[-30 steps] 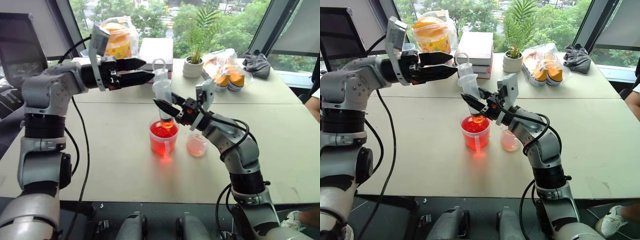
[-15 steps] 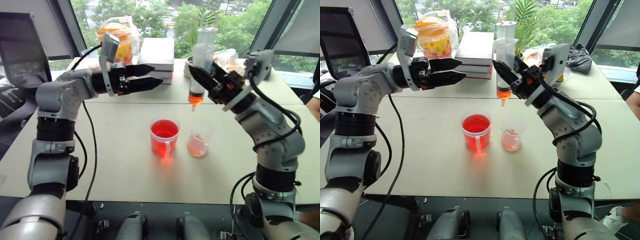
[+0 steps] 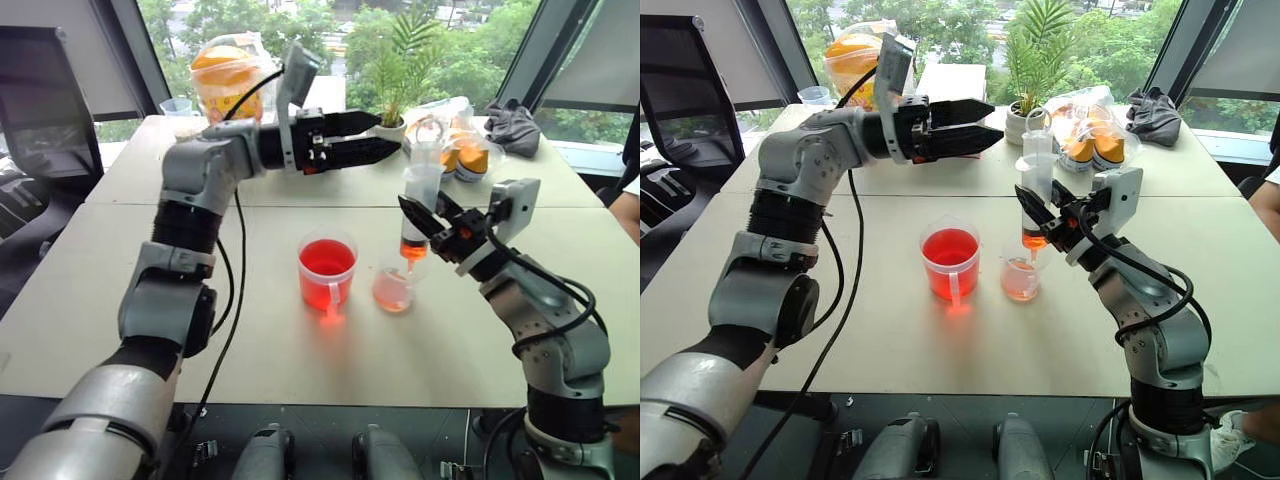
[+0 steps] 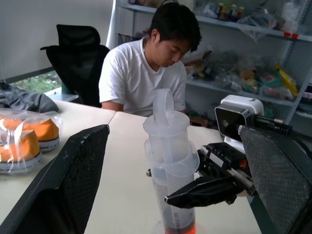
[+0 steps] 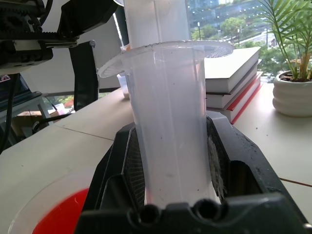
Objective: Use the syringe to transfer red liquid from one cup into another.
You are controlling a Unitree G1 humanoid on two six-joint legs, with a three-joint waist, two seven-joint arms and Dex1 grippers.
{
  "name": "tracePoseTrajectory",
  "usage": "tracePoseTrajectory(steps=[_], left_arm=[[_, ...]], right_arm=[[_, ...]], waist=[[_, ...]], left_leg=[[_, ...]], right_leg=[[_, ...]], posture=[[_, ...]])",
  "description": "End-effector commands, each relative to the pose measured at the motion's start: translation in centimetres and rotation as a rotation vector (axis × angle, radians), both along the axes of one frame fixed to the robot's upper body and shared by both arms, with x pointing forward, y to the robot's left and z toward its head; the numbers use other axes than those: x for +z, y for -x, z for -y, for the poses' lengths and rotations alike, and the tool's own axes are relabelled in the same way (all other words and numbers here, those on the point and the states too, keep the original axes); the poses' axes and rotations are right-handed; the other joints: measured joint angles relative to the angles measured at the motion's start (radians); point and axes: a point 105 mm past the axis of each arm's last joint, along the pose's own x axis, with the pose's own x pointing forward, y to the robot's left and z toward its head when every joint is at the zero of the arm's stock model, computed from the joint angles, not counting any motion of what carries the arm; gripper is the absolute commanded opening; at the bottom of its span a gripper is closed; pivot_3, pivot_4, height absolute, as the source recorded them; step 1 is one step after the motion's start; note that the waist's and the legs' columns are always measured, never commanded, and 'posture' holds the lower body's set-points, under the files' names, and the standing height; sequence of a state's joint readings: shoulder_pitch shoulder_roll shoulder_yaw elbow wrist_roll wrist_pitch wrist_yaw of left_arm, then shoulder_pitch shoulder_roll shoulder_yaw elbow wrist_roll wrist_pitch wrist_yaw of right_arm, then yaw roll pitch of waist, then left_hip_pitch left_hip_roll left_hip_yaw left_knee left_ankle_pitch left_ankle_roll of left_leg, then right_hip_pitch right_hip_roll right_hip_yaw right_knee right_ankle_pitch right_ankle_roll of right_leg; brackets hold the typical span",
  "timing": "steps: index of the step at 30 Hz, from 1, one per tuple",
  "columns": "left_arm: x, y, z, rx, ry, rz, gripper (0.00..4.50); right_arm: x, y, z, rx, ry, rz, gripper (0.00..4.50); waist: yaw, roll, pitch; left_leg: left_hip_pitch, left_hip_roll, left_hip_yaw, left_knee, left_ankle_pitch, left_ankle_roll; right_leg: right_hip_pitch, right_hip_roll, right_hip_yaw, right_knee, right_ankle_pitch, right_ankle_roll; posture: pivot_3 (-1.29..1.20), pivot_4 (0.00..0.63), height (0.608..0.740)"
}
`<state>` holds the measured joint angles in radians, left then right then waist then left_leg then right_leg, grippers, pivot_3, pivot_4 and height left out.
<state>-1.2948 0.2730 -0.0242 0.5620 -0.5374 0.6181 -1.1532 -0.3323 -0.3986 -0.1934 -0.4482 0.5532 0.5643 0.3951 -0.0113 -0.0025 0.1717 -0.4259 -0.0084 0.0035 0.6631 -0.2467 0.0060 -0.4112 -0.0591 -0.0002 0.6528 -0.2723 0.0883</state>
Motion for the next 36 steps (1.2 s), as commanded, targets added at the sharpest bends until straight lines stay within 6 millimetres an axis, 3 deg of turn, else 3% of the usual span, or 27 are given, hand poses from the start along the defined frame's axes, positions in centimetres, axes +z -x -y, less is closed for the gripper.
tracePoseTrajectory(steps=[1, 8, 9, 11, 17, 18, 25, 36], left_arm=[[2.0, 0.5, 1.1, -0.023, 0.022, 0.068, 4.37], [2.0, 0.5, 2.8, -0.053, 0.020, 0.057, 4.37], [1.9, 0.4, 3.0, -0.052, 0.018, 0.054, 4.15], [1.8, 0.3, 3.1, -0.052, 0.019, 0.046, 3.58], [1.7, 0.6, 3.5, -0.078, 0.025, 0.042, 0.38], [1.7, 0.7, 3.6, -0.082, 0.025, 0.043, 0.05], [0.6, 0.7, 4.1, -0.082, -0.005, 0.047, 0.05], [-2.6, 2.6, 4.9, -0.174, -0.096, 0.048, 0.05]], right_arm=[[1.7, 0.9, -0.5, 0.010, -0.005, 0.088, 1.35], [1.8, 1.0, -0.9, 0.016, 0.001, 0.098, 1.35], [1.8, 1.0, -1.0, 0.017, 0.003, 0.099, 1.35], [1.8, 1.0, -1.1, 0.020, 0.004, 0.102, 1.35], [2.1, 1.0, -1.2, 0.024, 0.013, 0.110, 1.35], [2.1, 1.1, -1.2, 0.025, 0.015, 0.111, 1.35], [2.6, 1.5, -1.3, 0.030, 0.030, 0.126, 1.35], [5.3, 2.3, -1.4, 0.033, 0.031, 0.183, 1.35]], waist=[[0.000, 0.000, 0.000], [-0.001, 0.000, 0.000], [-0.001, 0.000, 0.000], [-0.001, 0.000, 0.000], [0.000, 0.000, 0.000], [0.000, -0.001, 0.000], [0.000, -0.001, 0.000], [0.000, 0.000, 0.000]], left_leg=[[0.000, 0.000, 0.000, 0.000, 0.000, 0.000], [0.000, 0.000, 0.000, 0.000, 0.000, 0.000], [0.000, 0.000, 0.000, 0.000, 0.000, 0.000], [0.000, 0.000, 0.000, 0.000, 0.000, 0.000], [0.000, 0.000, 0.000, 0.000, 0.000, 0.000], [0.000, 0.000, 0.000, 0.000, 0.000, 0.000], [0.000, 0.000, -0.001, 0.000, 0.000, 0.000], [0.000, 0.001, -0.001, 0.000, 0.000, 0.000]], right_leg=[[0.000, 0.000, 0.000, 0.000, 0.000, 0.000], [0.000, 0.000, 0.000, 0.000, 0.000, 0.000], [0.000, 0.001, 0.000, 0.000, 0.000, 0.000], [0.000, 0.001, 0.000, 0.000, 0.000, 0.000], [0.000, 0.001, 0.000, 0.000, 0.000, 0.000], [0.000, 0.001, 0.000, 0.000, 0.000, 0.000], [0.000, 0.001, 0.000, 0.000, 0.000, 0.000], [0.000, 0.001, 0.000, 0.000, 0.000, 0.000]], posture=[[0.00, 0.150, 0.740], [0.00, 0.150, 0.740], [0.00, 0.150, 0.740], [0.00, 0.150, 0.740], [0.00, 0.150, 0.740], [0.00, 0.150, 0.740], [0.00, 0.150, 0.740], [0.00, 0.150, 0.740]])
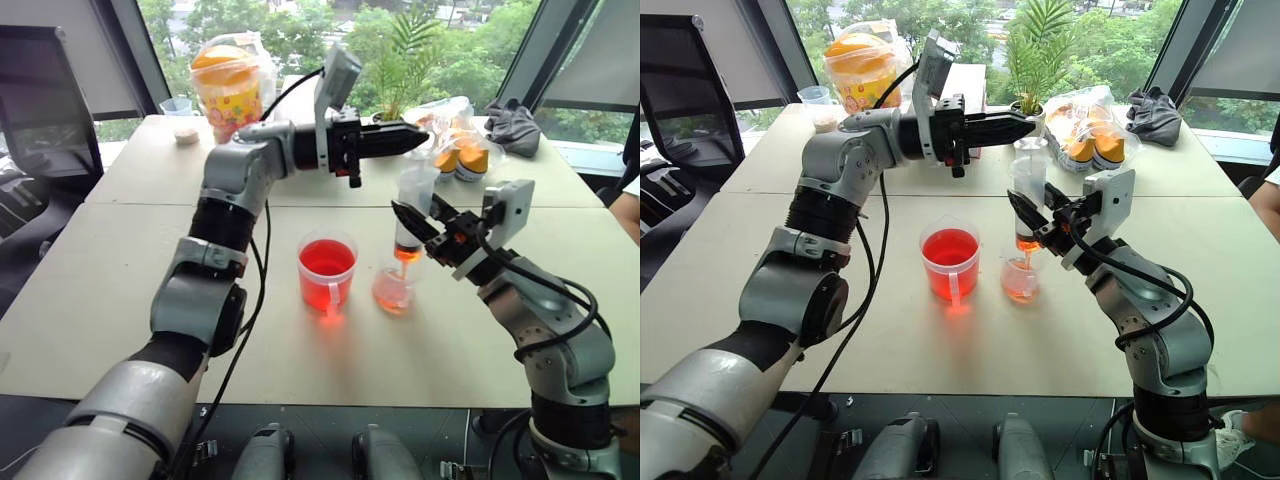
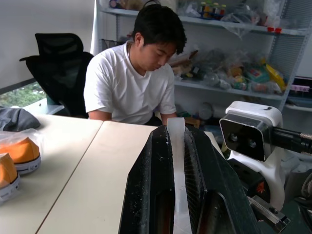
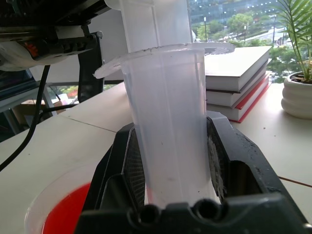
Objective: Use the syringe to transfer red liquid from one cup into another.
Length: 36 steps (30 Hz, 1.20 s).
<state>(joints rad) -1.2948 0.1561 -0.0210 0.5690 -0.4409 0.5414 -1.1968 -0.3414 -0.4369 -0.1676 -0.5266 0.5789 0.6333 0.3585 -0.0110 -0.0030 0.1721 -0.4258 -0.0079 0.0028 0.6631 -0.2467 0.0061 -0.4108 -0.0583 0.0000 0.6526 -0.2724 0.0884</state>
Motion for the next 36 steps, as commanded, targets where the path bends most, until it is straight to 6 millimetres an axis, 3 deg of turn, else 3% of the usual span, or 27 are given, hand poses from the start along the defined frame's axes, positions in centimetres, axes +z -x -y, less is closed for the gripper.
tracePoseTrajectory(steps=[1, 18, 25, 28, 34, 36], left_arm=[[-2.0, 1.6, 1.8, -0.092, -0.091, -0.012, 0.05], [-4.3, 2.5, 1.8, -0.105, -0.124, -0.071, 0.05], [-2.3, 1.9, 1.3, -0.075, -0.065, -0.068, 0.05], [-1.2, 1.5, 0.8, -0.052, -0.041, -0.061, 1.16], [0.5, 0.9, -1.4, -0.003, -0.003, -0.046, 4.24], [1.0, 0.6, -2.4, 0.026, 0.010, -0.044, 4.42]], right_arm=[[4.7, 1.5, -0.4, 0.014, -0.022, 0.184, 1.35], [5.7, 1.7, 0.1, 0.001, -0.018, 0.193, 1.35], [4.1, 1.4, 0.5, -0.005, 0.010, 0.138, 1.35], [3.6, 1.3, 0.7, -0.010, 0.013, 0.121, 1.35], [2.5, 1.3, 0.9, -0.014, 0.013, 0.078, 1.35], [2.1, 1.3, 1.0, -0.015, 0.013, 0.065, 1.35]], waist=[[0.000, 0.000, 0.000], [0.000, 0.000, 0.000], [0.001, 0.000, 0.000], [0.003, 0.000, 0.000], [-0.003, 0.000, 0.000], [-0.003, 0.000, 0.000]], left_leg=[[0.000, 0.000, 0.000, 0.000, 0.000, 0.000], [0.000, 0.000, 0.000, 0.000, 0.000, 0.000], [0.000, 0.000, 0.000, 0.000, 0.000, 0.000], [0.000, 0.000, 0.000, 0.000, 0.000, 0.000], [0.000, 0.000, 0.000, 0.000, 0.000, 0.000], [0.000, 0.001, 0.000, 0.000, 0.000, 0.000]], right_leg=[[0.000, 0.000, 0.000, 0.000, 0.000, 0.000], [0.000, 0.000, 0.000, 0.000, 0.000, 0.000], [0.000, 0.000, 0.000, 0.000, 0.000, 0.000], [0.000, 0.000, 0.000, 0.000, 0.000, 0.000], [0.000, 0.000, 0.000, 0.000, 0.000, 0.000], [0.000, 0.001, 0.000, 0.000, 0.000, 0.000]], posture=[[0.00, 0.150, 0.740], [0.00, 0.150, 0.740], [0.00, 0.150, 0.740], [0.00, 0.150, 0.740], [0.00, 0.150, 0.740], [0.00, 0.150, 0.740]])
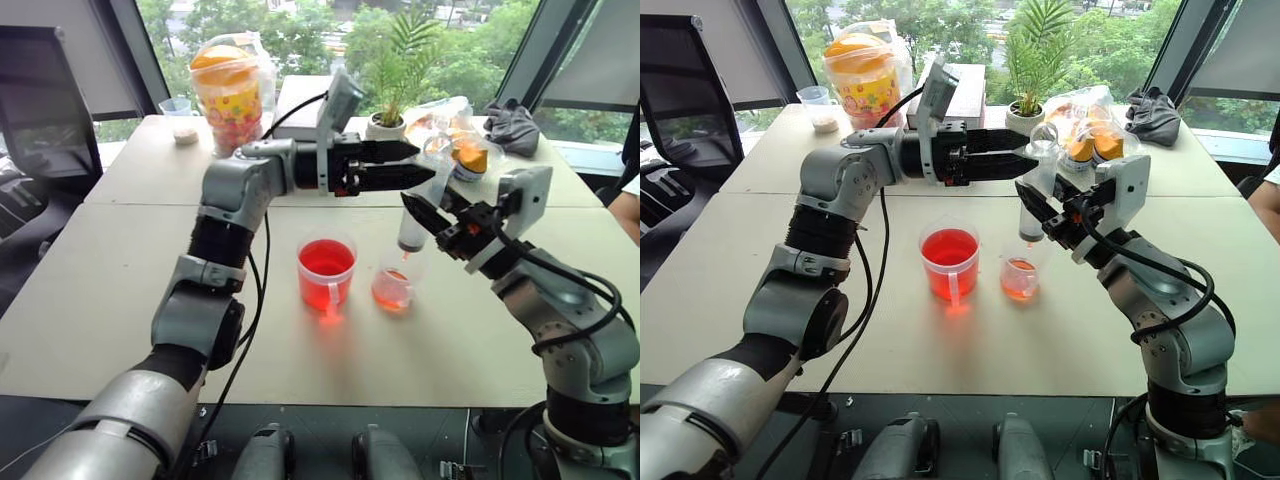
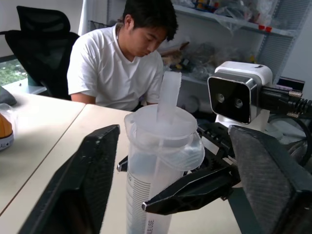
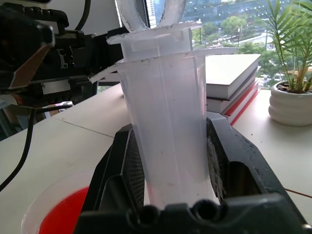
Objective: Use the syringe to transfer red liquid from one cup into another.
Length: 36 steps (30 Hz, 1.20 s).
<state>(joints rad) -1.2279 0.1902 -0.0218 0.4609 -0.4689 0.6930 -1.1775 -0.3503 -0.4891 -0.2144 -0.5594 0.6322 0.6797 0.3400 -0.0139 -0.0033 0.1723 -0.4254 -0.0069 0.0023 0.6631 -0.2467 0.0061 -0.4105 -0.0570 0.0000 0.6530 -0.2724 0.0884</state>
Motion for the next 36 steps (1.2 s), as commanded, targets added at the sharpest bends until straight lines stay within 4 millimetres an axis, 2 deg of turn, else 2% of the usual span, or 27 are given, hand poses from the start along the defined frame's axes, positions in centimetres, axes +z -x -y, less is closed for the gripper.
tracePoseTrajectory(steps=[1, 7, 10, 14, 16, 18, 20, 23, 25, 28, 32, 36], left_arm=[[2.7, 0.1, -1.8, 0.031, 0.051, 0.059, 4.42], [3.2, -0.2, -4.7, 0.115, 0.068, 0.073, 4.42], [2.4, -0.1, -6.0, 0.149, 0.060, 0.056, 4.42], [1.0, 0.5, -7.9, 0.190, 0.046, 0.022, 4.42], [0.4, 0.6, -8.4, 0.211, 0.033, 0.018, 4.42], [-1.0, 0.6, -9.3, 0.252, -0.011, 0.027, 4.42], [-2.2, 0.7, -10.1, 0.279, -0.051, 0.036, 4.42], [-3.3, 1.3, -10.9, 0.294, -0.080, 0.041, 4.42], [-3.5, 1.5, -11.0, 0.296, -0.085, 0.042, 4.42], [-3.7, 1.6, -11.1, 0.304, -0.088, 0.048, 4.42], [-4.0, 2.0, -11.0, 0.315, -0.093, 0.047, 4.42], [-4.4, 2.4, -11.1, 0.324, -0.109, 0.049, 4.42]], right_arm=[[0.9, 0.8, 0.1, 0.003, -0.002, 0.051, 1.35], [1.5, 0.9, 0.1, 0.015, -0.016, 0.037, 1.35], [4.8, 1.1, 0.4, 0.049, -0.101, 0.063, 1.35], [8.4, 0.2, 2.7, -0.013, -0.068, -0.006, 1.35], [9.2, -0.1, 3.8, -0.045, -0.055, -0.059, 1.35], [9.3, -1.4, 6.3, -0.150, -0.027, -0.198, 1.35], [7.5, -2.4, 8.9, -0.274, 0.046, -0.393, 1.35], [3.0, -2.9, 11.3, -0.360, 0.124, -0.676, 1.35], [1.5, -3.0, 11.9, -0.372, 0.142, -0.762, 1.35], [-1.9, -3.6, 12.6, -0.383, 0.129, -0.927, 1.35], [-5.8, -4.5, 13.1, -0.414, 0.121, -1.064, 1.35], [-8.4, -5.0, 13.4, -0.439, 0.129, -1.143, 1.35]], waist=[[0.001, 0.000, 0.000], [0.003, 0.000, 0.000], [0.002, 0.000, 0.000], [0.002, 0.001, 0.000], [0.005, -0.001, 0.000], [0.005, 0.000, 0.000], [0.006, 0.000, 0.000], [0.004, 0.000, 0.000], [0.003, 0.000, 0.000], [0.003, 0.000, 0.000], [0.001, 0.000, 0.000], [0.001, 0.000, 0.001]], left_leg=[[0.000, 0.000, 0.000, 0.000, 0.000, 0.000], [0.000, 0.000, 0.000, 0.000, 0.000, 0.000], [0.000, 0.000, 0.000, 0.000, 0.000, 0.000], [0.000, 0.000, 0.000, 0.000, 0.000, 0.000], [0.000, 0.000, -0.001, 0.000, 0.000, 0.000], [0.000, 0.000, -0.001, 0.000, 0.000, 0.000], [0.000, -0.001, 0.000, 0.000, 0.000, 0.000], [-0.001, -0.001, 0.000, -0.001, 0.000, 0.000], [-0.001, -0.001, 0.001, -0.001, 0.000, 0.000], [-0.002, -0.001, 0.001, -0.001, 0.000, 0.000], [-0.002, -0.001, 0.001, -0.002, 0.000, 0.000], [-0.002, -0.001, 0.002, -0.001, 0.000, 0.000]], right_leg=[[0.000, 0.000, 0.000, 0.000, 0.000, 0.000], [0.000, 0.000, 0.000, 0.000, 0.000, 0.000], [0.000, -0.001, 0.000, 0.000, 0.000, 0.000], [0.000, -0.004, 0.000, 0.001, 0.000, 0.000], [0.000, -0.005, 0.000, 0.000, 0.000, 0.000], [0.000, -0.006, 0.000, -0.001, 0.000, -0.001], [0.001, -0.007, 0.000, -0.002, 0.000, -0.001], [0.001, -0.008, 0.001, -0.005, -0.001, -0.004], [0.001, -0.009, 0.001, -0.006, -0.001, -0.004], [0.000, -0.009, 0.001, -0.005, 0.000, -0.002], [0.000, -0.008, 0.001, -0.005, 0.000, -0.001], [-0.001, -0.007, 0.001, -0.004, 0.000, -0.001]], posture=[[0.00, 0.150, 0.740], [0.00, 0.150, 0.740], [0.00, 0.150, 0.740], [0.00, 0.150, 0.740], [0.00, 0.150, 0.740], [0.00, 0.150, 0.740], [0.00, 0.150, 0.740], [0.00, 0.150, 0.740], [0.00, 0.150, 0.740], [0.00, 0.150, 0.740], [0.00, 0.150, 0.740], [0.00, 0.150, 0.740]])
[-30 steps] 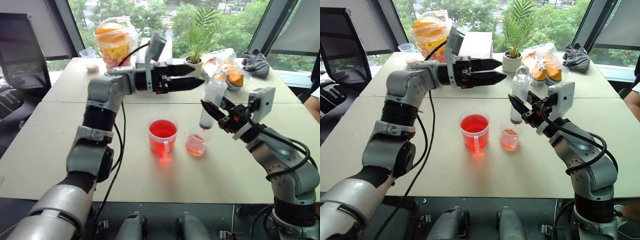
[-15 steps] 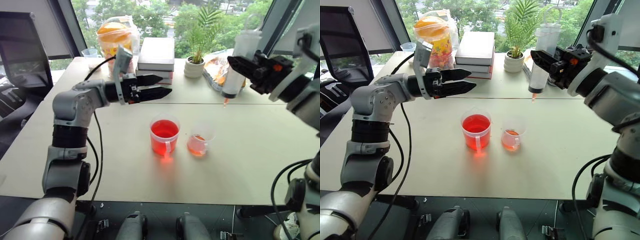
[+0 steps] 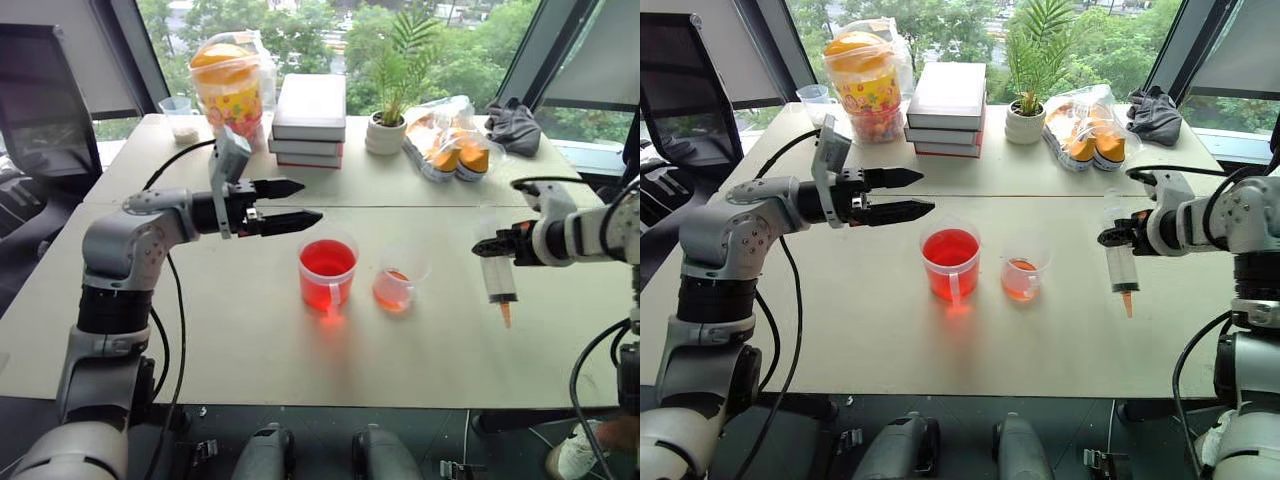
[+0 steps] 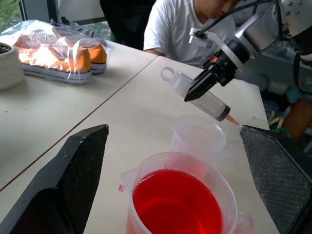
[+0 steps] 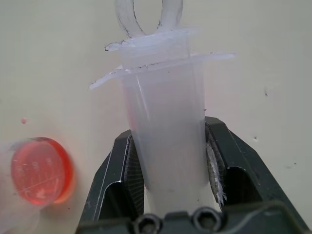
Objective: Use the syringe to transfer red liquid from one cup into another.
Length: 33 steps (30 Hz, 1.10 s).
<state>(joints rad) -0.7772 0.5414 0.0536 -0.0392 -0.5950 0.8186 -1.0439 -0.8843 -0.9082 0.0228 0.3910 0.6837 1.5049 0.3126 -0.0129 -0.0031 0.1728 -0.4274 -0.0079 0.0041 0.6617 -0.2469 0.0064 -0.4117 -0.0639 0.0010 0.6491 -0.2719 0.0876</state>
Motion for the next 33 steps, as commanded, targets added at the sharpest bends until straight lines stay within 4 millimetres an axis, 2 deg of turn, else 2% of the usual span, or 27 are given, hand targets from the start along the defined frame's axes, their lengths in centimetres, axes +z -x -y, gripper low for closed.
tracePoseTrajectory(steps=[1, 4, 10, 11, 12, 15, 18, 22, 25, 27, 33], left_arm=[[0.9, 0.8, -0.1, 0.000, -0.009, 0.052, 4.42], [0.8, 1.2, -0.2, 0.005, -0.015, 0.045, 4.42], [0.7, 1.3, -0.4, 0.015, -0.010, 0.022, 4.50], [0.7, 1.3, -0.4, 0.016, -0.009, 0.018, 4.50], [0.8, 1.3, -0.4, 0.016, -0.008, 0.015, 4.50], [1.0, 0.9, -0.7, 0.028, -0.011, 0.015, 4.50], [1.3, 0.5, -1.2, 0.048, -0.019, 0.025, 4.50], [1.6, 0.1, -2.0, 0.068, -0.030, 0.036, 4.50], [1.5, 0.2, -2.6, 0.073, -0.045, 0.038, 4.50], [1.3, 0.4, -3.1, 0.078, -0.058, 0.036, 4.50], [0.8, 0.8, -3.9, 0.093, -0.085, 0.032, 4.50]], right_arm=[[-0.2, -0.6, 0.3, -0.014, 0.003, 0.003, 1.35], [-0.9, -0.8, 0.2, -0.022, -0.007, -0.015, 1.35], [0.4, -0.8, 0.1, -0.009, -0.030, 0.018, 4.26], [0.6, -0.8, 0.1, -0.008, -0.030, 0.023, 4.39], [0.9, -0.7, 0.1, -0.001, -0.026, 0.029, 4.39], [4.2, 0.4, -0.3, 0.114, 0.024, 0.152, 4.39], [7.5, 2.6, -0.7, 0.281, 0.138, 0.299, 4.39], [10.3, 6.0, -2.5, 0.512, 0.198, 0.415, 4.39], [11.0, 9.2, -4.2, 0.667, 0.204, 0.447, 4.39], [10.8, 10.5, -4.6, 0.703, 0.214, 0.455, 4.39], [10.2, 11.6, -4.5, 0.699, 0.244, 0.474, 4.39]], waist=[[0.001, 0.000, 0.000], [0.002, 0.000, 0.000], [0.001, 0.000, 0.000], [0.001, 0.000, 0.000], [0.002, 0.000, 0.000], [0.005, 0.001, 0.001], [0.011, 0.001, 0.001], [0.005, 0.001, 0.001], [0.000, 0.001, 0.001], [0.001, 0.001, 0.001], [0.004, 0.000, 0.001]], left_leg=[[0.000, 0.000, 0.000, 0.000, 0.000, 0.000], [0.000, 0.000, 0.000, 0.000, 0.000, 0.000], [0.000, 0.000, 0.000, 0.001, 0.000, 0.000], [0.000, 0.000, 0.000, 0.001, 0.000, 0.000], [0.000, 0.000, 0.000, 0.001, 0.000, 0.000], [0.000, 0.000, 0.000, 0.001, 0.000, 0.000], [0.000, 0.000, 0.000, 0.000, 0.000, 0.000], [0.001, 0.000, 0.000, 0.000, -0.001, 0.001], [0.001, 0.000, 0.000, 0.001, -0.001, 0.001], [0.002, 0.001, 0.000, 0.001, -0.001, 0.001], [0.003, 0.001, 0.000, 0.002, -0.001, 0.001]], right_leg=[[0.000, 0.000, 0.000, 0.000, 0.000, 0.000], [0.000, 0.001, 0.000, 0.000, 0.000, 0.000], [0.001, 0.002, 0.000, 0.000, 0.000, 0.001], [0.001, 0.002, 0.000, 0.000, 0.000, 0.001], [0.001, 0.002, -0.001, 0.000, 0.000, 0.001], [0.000, 0.002, -0.001, 0.000, 0.000, 0.001], [0.000, 0.002, -0.002, 0.000, 0.000, 0.001], [0.002, 0.003, -0.002, -0.001, 0.000, 0.001], [0.002, 0.002, -0.002, -0.001, 0.000, 0.001], [0.002, 0.002, -0.001, 0.000, 0.000, 0.001], [0.003, 0.000, 0.000, 0.000, 0.000, 0.001]], posture=[[0.00, 0.150, 0.740], [0.00, 0.150, 0.740], [0.00, 0.150, 0.740], [0.00, 0.150, 0.740], [0.00, 0.150, 0.740], [0.00, 0.150, 0.740], [0.00, 0.150, 0.740], [0.00, 0.150, 0.740], [0.00, 0.150, 0.740], [0.00, 0.150, 0.740], [0.00, 0.150, 0.740]])
